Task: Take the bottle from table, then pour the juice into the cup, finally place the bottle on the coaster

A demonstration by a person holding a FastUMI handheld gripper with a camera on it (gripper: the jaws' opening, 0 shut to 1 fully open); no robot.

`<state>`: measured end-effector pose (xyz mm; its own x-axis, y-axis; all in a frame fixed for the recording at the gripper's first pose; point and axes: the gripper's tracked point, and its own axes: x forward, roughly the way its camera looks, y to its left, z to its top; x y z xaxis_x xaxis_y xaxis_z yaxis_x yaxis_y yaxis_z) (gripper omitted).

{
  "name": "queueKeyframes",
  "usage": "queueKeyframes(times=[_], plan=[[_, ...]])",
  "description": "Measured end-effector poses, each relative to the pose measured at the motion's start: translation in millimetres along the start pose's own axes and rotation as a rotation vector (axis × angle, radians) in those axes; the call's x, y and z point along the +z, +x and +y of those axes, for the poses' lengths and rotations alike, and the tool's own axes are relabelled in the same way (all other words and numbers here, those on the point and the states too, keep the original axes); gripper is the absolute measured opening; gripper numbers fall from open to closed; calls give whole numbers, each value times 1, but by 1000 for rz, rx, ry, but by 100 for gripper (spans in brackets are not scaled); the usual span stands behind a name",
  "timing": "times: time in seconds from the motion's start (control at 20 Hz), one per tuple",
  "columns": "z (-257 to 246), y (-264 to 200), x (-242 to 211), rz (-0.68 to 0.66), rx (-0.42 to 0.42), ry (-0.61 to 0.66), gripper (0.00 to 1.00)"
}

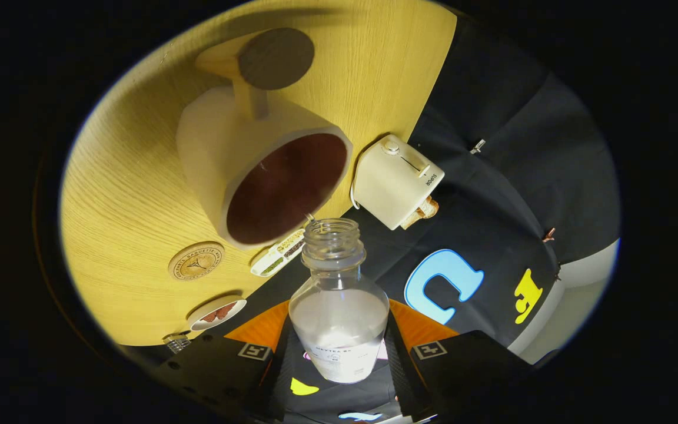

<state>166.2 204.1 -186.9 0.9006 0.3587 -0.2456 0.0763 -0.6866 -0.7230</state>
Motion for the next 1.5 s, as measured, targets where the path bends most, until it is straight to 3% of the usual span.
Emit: queueKeyframes(times=[1.15,1.35,1.5], plan=[[0,-5,-2,10,2,30,72],[1,-11,-14,45,16,143,72],[4,-18,-26,76,38,306,72]])
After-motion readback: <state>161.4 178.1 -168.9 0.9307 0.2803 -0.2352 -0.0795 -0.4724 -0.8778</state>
